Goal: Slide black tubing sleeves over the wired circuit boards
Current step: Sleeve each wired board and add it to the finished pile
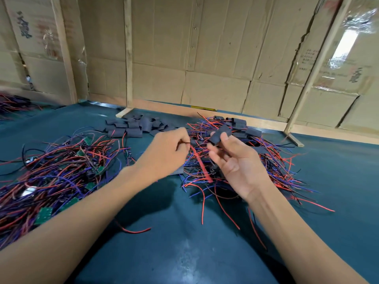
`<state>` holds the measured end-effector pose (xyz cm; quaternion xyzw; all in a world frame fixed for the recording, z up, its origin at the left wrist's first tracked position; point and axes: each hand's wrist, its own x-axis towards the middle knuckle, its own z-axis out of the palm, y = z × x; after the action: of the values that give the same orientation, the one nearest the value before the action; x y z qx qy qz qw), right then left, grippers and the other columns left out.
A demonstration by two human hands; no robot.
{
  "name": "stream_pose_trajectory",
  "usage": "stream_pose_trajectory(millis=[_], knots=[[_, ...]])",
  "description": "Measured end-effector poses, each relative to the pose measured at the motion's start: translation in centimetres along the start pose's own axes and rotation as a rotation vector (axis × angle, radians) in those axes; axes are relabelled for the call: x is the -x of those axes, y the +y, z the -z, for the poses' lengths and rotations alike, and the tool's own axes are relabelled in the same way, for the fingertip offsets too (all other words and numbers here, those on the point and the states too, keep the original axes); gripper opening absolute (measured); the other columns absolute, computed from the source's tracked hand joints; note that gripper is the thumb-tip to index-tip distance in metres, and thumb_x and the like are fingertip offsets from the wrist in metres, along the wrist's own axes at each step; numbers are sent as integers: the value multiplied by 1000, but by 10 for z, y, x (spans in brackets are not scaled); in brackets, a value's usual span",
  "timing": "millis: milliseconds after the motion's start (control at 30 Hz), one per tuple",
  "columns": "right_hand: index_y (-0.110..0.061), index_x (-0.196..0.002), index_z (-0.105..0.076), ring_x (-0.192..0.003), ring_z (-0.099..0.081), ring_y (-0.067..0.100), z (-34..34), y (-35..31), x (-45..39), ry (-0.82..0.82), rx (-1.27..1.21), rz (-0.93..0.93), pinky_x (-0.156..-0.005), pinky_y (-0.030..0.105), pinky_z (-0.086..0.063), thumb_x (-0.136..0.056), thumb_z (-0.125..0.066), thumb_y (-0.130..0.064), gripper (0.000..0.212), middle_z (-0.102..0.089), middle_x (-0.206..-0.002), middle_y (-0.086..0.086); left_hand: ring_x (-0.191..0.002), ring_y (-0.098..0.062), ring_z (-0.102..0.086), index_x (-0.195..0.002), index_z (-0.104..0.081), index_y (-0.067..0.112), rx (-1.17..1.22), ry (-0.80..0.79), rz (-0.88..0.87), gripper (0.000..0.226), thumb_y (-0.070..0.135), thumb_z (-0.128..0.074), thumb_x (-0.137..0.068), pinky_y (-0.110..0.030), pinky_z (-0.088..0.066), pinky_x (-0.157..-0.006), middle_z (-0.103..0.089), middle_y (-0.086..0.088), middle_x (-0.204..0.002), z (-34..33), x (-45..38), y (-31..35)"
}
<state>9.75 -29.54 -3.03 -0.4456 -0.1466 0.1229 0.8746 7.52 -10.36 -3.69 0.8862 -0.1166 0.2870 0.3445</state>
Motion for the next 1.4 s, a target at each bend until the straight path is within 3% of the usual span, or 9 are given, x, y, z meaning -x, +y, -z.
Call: stream_pose_trajectory(millis=[167, 267, 367, 500, 633, 733, 833, 1067, 1400], knots=[[-3, -93, -63, -102, -73, 32, 3, 7, 0, -7, -1, 24, -75, 27, -60, -80, -73, -12, 19, -70, -81, 12, -62, -9, -45, -81, -54, 31, 125, -12, -57, 35, -2, -42, -84, -20, -34, -59, -51, 7, -65, -6, 14, -9], [-2, -95, -66, -98, -73, 33, 5, 9, -2, 41, -2, 43, -73, 27, -60, -77, -74, -12, 22, -68, -83, 13, -77, -10, -51, -96, -50, 39, -28, -168, -134, 11, 32, -41, -94, -32, -43, -72, -56, 11, -84, -7, 23, -11], [0, -104, -65, -96, -74, 31, 8, 8, -3, 82, -5, 60, -72, 26, -60, -77, -74, -12, 32, -68, -92, 15, -79, -14, -53, -100, -44, 35, -197, -239, -158, 28, 57, -26, -103, -39, -46, -74, -54, 12, -87, -11, 25, -13], [-2, -100, -65, -95, -73, 31, 9, 9, -3, 84, 7, 55, -71, 26, -60, -78, -73, -12, 26, -69, -89, 14, -78, -6, -50, -132, -57, 19, 36, -216, -146, 43, 40, -32, -103, -23, -43, -78, -52, 9, -86, -13, 23, -12], [-4, -91, -67, -96, -72, 32, 8, 11, -2, 59, 36, 68, -75, 28, -61, -80, -73, -11, 14, -70, -87, 13, -104, 1, -51, -148, -35, 36, 19, -240, -124, 46, 50, -32, -104, -22, -40, -88, -49, 20, -123, -11, 26, -8], [-5, -89, -69, -93, -73, 30, 7, 12, -1, 54, 54, 77, -76, 30, -61, -80, -73, -11, 12, -72, -85, 12, -87, -8, -50, -152, -22, 37, -118, -255, -145, 60, 64, -17, -99, -33, -36, -75, -34, 22, -106, -10, 29, -3], [-7, -86, -68, -87, -74, 28, 6, 12, 1, 63, 56, 62, -68, 27, -60, -79, -74, -12, 11, -71, -84, 10, -75, -3, -47, -158, -22, 28, -66, -221, -190, 62, 56, -22, -103, -26, -34, -67, -32, 17, -94, -8, 28, 1], [-12, -78, -67, -87, -75, 28, 5, 11, 2, 5, 45, 51, -70, 29, -60, -81, -73, -9, 7, -69, -84, 6, -66, -8, -47, -118, -74, 17, 236, 169, -121, 25, 18, -68, -94, -16, -35, -65, -50, 3, -77, -15, 26, 8], [-14, -74, -69, -104, -73, 31, 7, 12, 0, -67, -18, 70, -79, 32, -59, -82, -71, -12, 9, -69, -99, 13, -68, -2, -52, -99, -80, 20, 375, 264, 28, 11, 19, -72, -92, -10, -35, -68, -59, 4, -76, -16, 25, 12]])
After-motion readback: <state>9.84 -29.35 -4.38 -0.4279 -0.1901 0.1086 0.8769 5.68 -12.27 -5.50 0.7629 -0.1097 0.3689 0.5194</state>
